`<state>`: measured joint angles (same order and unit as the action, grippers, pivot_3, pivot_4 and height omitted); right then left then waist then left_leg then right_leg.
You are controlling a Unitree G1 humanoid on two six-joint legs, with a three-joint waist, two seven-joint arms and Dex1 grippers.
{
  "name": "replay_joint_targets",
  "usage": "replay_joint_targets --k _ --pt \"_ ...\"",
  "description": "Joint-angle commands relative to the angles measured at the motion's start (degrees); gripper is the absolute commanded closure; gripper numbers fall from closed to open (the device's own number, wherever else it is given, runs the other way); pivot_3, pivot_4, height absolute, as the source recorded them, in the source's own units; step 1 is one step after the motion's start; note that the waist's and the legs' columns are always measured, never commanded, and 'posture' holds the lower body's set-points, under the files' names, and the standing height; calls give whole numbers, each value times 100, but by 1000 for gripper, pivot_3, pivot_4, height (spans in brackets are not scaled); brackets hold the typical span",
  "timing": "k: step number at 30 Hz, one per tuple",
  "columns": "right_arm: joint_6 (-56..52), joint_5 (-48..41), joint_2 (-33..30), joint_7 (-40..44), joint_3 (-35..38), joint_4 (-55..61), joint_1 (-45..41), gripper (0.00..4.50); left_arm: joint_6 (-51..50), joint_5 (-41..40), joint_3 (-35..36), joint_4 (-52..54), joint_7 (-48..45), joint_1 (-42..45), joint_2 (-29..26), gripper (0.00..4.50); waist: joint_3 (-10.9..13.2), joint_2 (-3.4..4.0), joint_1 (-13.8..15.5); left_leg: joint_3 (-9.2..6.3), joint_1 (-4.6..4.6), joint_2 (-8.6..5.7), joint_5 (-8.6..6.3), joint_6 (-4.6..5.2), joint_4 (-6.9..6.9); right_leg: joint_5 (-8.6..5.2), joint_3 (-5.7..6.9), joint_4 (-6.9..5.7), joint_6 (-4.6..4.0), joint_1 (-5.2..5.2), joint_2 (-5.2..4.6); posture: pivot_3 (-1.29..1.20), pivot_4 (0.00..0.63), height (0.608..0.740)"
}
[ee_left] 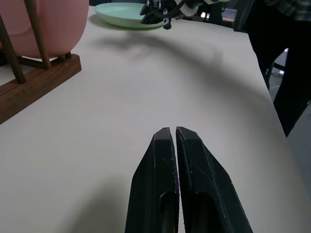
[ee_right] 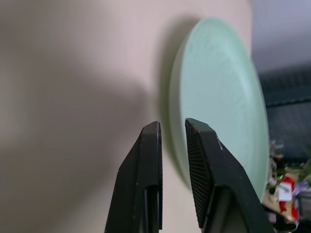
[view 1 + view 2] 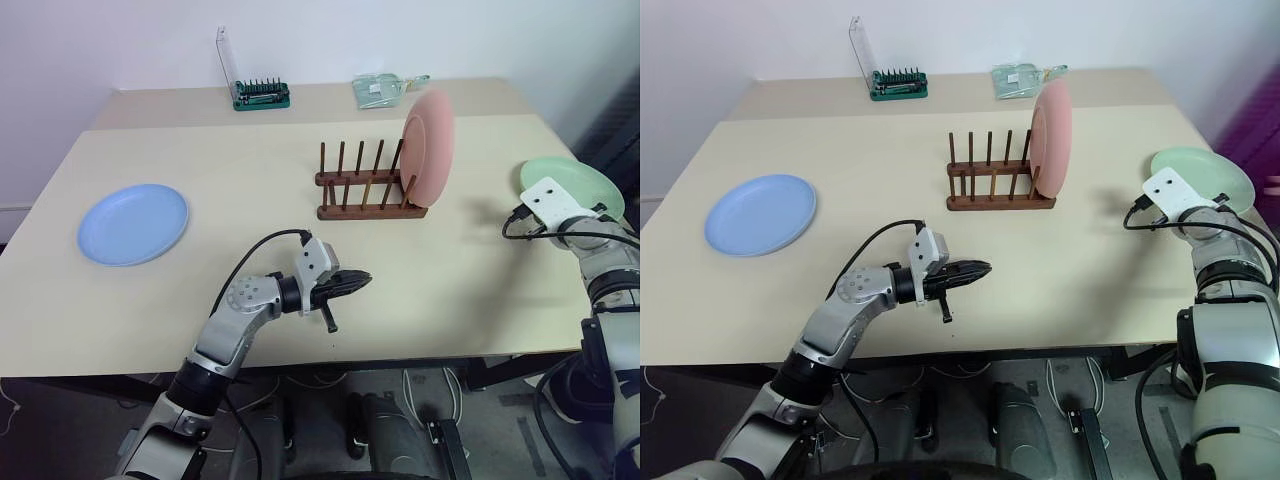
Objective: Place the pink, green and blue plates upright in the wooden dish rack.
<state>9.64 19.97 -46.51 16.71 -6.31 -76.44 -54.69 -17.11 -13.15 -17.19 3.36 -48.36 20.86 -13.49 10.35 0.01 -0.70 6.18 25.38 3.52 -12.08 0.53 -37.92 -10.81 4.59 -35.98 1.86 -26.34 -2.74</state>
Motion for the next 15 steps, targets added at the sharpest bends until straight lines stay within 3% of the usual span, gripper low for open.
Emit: replay_joint_targets --k 1,15 --pt "284 -102 -161 -80 101 243 169 3450 -3 -78 26 239 -11 25 -21 4381 0 0 4 0 0 0 0 0 0 0 0 0 1 0 0 0 150 730" --pt "774 -703 -285 858 420 1158 1158 3450 30 -66 -25 73 -188 181 20 4381 0 0 -2 -1 -2 -1 0 0 -1 2 0 -1 6 1 2 0 150 730"
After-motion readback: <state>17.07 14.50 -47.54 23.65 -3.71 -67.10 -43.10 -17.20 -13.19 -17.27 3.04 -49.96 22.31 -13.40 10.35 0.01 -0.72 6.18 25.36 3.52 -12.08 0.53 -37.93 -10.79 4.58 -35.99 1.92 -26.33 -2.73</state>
